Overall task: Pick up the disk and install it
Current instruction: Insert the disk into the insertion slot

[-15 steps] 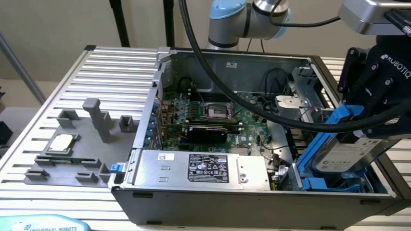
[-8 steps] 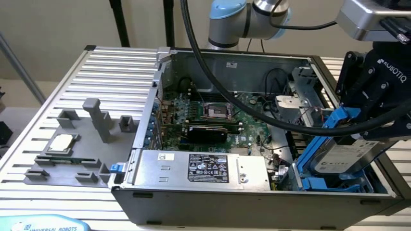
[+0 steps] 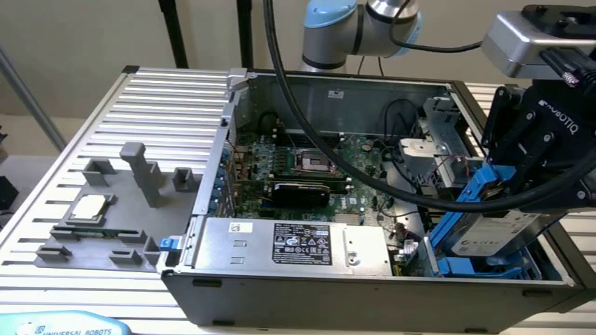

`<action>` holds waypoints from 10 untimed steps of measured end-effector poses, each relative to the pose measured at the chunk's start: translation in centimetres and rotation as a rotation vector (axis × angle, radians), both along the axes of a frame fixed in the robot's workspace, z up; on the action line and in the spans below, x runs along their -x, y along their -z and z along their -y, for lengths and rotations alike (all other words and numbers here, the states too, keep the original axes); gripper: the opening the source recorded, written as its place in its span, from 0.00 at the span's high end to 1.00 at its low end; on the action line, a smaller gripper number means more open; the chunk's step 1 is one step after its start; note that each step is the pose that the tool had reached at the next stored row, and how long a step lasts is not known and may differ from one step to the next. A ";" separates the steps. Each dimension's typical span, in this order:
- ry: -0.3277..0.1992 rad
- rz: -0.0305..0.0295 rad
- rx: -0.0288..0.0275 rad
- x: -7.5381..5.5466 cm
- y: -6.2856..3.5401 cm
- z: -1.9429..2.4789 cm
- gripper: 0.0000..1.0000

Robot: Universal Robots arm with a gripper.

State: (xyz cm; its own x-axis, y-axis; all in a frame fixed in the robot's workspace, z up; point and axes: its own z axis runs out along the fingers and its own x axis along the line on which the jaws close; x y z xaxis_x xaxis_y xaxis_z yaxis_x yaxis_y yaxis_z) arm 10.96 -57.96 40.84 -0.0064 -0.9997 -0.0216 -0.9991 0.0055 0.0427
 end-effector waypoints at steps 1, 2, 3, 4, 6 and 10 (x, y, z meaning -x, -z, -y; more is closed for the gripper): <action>0.000 -0.0003 0.0000 0.0 0.20 0.00 0.67; 0.000 -0.0006 -0.0001 0.0 0.38 0.00 0.67; 0.000 -0.0009 0.0000 0.0 0.56 0.00 0.67; 0.000 -0.0012 0.0000 0.0 0.74 0.00 0.67; 0.000 -0.0017 -0.0001 0.0 1.10 0.00 0.67; 0.000 -0.0020 -0.0001 0.0 1.84 0.01 0.67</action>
